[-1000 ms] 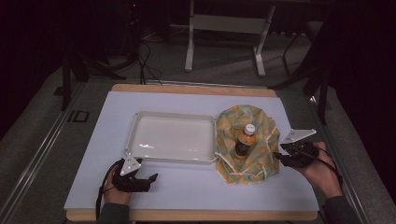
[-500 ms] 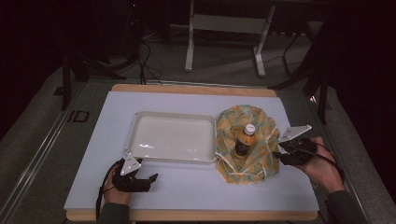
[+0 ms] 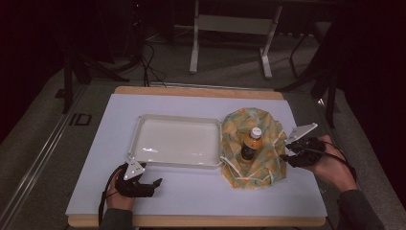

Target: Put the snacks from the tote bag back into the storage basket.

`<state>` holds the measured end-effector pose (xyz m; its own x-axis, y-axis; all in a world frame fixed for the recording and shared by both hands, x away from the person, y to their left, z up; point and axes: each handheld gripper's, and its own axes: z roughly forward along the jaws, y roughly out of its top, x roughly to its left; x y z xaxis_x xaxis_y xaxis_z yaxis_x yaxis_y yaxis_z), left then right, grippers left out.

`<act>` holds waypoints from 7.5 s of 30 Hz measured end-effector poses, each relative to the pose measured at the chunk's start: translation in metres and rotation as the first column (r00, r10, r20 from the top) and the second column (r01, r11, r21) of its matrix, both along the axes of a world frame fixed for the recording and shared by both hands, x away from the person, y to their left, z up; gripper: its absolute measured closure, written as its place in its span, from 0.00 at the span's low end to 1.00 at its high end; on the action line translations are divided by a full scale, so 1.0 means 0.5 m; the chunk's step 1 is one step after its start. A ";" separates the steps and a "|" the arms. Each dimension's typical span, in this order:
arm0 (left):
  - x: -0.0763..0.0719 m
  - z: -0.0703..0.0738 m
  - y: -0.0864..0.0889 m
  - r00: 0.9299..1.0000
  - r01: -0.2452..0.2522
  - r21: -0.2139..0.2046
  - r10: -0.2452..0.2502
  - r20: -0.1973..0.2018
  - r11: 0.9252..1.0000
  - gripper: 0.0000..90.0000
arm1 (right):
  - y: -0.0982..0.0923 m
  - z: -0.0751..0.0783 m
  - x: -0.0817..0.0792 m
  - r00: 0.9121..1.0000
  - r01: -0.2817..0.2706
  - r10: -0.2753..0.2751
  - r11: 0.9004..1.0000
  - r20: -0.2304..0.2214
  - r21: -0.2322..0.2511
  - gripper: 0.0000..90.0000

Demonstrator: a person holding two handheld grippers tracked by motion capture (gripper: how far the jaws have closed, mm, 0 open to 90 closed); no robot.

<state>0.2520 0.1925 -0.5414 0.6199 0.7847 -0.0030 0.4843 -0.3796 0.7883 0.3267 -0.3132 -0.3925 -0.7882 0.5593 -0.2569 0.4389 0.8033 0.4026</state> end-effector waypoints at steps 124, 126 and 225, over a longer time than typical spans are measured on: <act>0.004 -0.001 -0.004 1.000 0.006 0.018 -0.006 -0.018 1.000 0.19 | 0.188 0.057 0.143 0.978 -0.100 0.092 0.994 -0.189 -0.034 0.62; 0.004 -0.001 -0.004 1.000 0.006 0.018 -0.006 -0.018 1.000 0.19 | 0.189 0.057 0.145 0.976 -0.096 0.086 0.995 -0.201 -0.036 0.61; 0.004 -0.001 -0.005 1.000 0.009 0.024 -0.008 -0.021 1.000 0.19 | 0.202 0.174 0.158 0.975 -0.146 0.128 0.985 -0.180 -0.087 0.65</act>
<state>0.2542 0.1901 -0.5420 0.6266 0.7793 0.0029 0.4973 -0.4027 0.7684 0.4056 -0.2124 -0.3055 -0.8929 0.4216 -0.1582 0.3781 0.8927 0.2452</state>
